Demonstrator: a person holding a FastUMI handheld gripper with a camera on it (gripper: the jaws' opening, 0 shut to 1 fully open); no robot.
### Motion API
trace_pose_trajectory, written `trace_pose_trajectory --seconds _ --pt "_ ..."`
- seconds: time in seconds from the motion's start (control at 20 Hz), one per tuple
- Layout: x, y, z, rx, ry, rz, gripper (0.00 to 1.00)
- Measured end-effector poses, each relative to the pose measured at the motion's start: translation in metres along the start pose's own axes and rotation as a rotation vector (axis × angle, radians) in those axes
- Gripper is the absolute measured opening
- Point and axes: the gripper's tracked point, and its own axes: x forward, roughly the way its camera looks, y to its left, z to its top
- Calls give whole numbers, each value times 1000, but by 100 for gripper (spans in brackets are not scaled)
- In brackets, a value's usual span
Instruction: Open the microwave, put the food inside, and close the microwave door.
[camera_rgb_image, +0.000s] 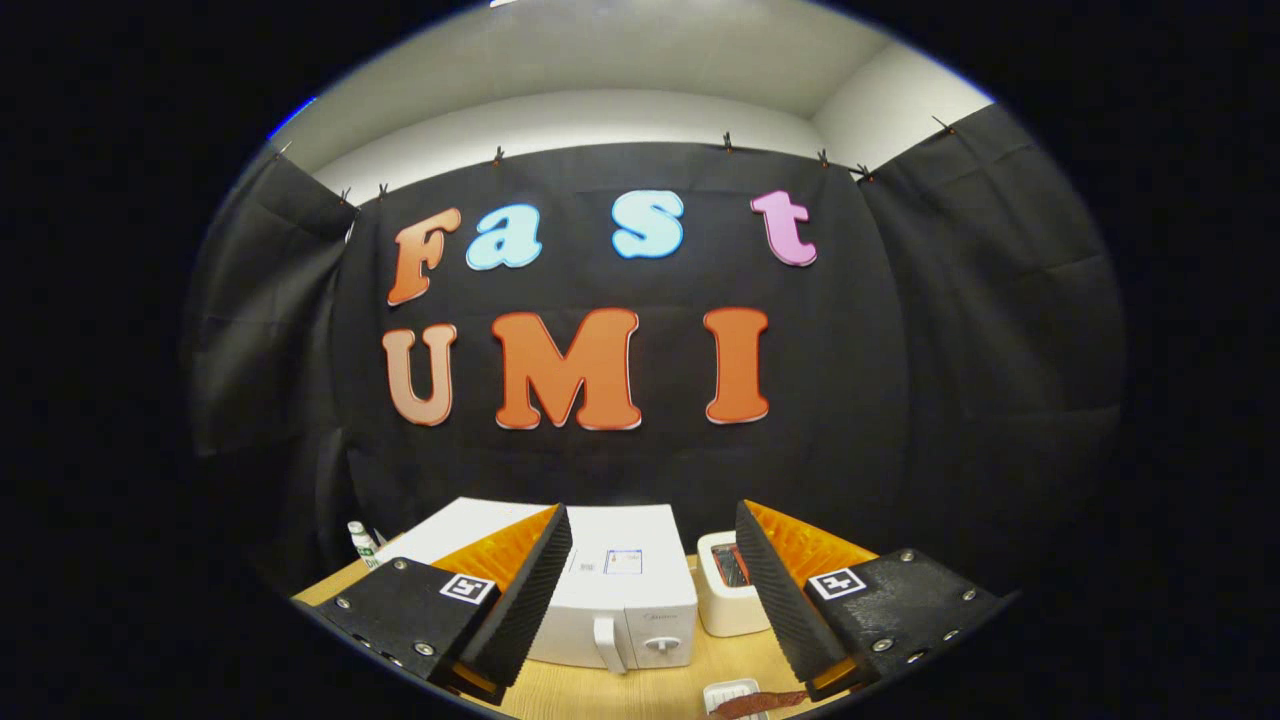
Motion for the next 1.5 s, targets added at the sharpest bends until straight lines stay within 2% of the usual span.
trace_pose_trajectory --seconds 0.7,1.05,1.15,1.2,1.4,1.5 --pt "34 48 -181 -7 278 75 98" --pt "57 50 -232 -68 345 65 96" --pt "67 48 -241 -73 362 49 85" --pt "72 47 -246 -71 371 42 74" --pt "80 53 -253 -66 391 36 46" --pt "80 50 -256 -113 395 20 34"
